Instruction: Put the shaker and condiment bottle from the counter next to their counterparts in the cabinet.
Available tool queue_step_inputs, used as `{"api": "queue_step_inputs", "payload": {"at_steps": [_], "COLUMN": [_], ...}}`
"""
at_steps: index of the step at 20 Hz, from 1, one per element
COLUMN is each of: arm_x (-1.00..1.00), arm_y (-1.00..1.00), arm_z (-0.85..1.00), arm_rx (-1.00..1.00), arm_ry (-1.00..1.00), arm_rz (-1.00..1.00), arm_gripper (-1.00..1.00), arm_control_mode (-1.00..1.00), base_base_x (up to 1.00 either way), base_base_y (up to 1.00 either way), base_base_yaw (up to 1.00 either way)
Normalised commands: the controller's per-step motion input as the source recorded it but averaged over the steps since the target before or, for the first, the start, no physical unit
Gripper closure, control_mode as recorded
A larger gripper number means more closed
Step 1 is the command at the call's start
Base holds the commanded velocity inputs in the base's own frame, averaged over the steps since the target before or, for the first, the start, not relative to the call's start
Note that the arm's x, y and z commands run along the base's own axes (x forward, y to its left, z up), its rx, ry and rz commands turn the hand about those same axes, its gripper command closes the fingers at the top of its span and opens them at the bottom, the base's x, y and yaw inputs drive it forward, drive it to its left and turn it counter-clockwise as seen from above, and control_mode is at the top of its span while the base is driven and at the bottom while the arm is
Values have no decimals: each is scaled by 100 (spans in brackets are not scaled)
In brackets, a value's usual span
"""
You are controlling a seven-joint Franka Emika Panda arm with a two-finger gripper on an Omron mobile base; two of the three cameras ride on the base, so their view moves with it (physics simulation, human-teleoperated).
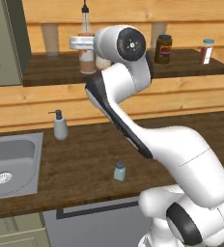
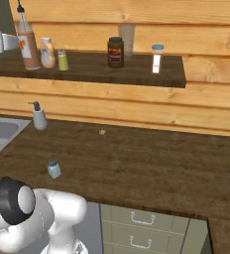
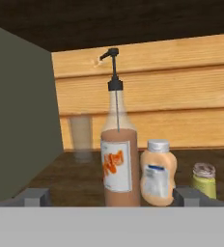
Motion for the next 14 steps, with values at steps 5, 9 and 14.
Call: {"api": "queue_step_inputs", "payload": {"at_steps": [5, 9, 14], "arm_x": [-59, -65, -69], "arm_y": [-37, -43, -34], "arm_z": [-46, -56, -73], "arm_rx": [10, 12, 10], "arm_ry": [0, -1, -5], "arm_rz": [0, 0, 0], "arm_gripper": [-100, -100, -100], "arm_control_mode": [-100, -100, -100], "base_base_x": [0, 0, 0], "base_base_y": [0, 0, 0], "base_base_yaw": [0, 0, 0]}}
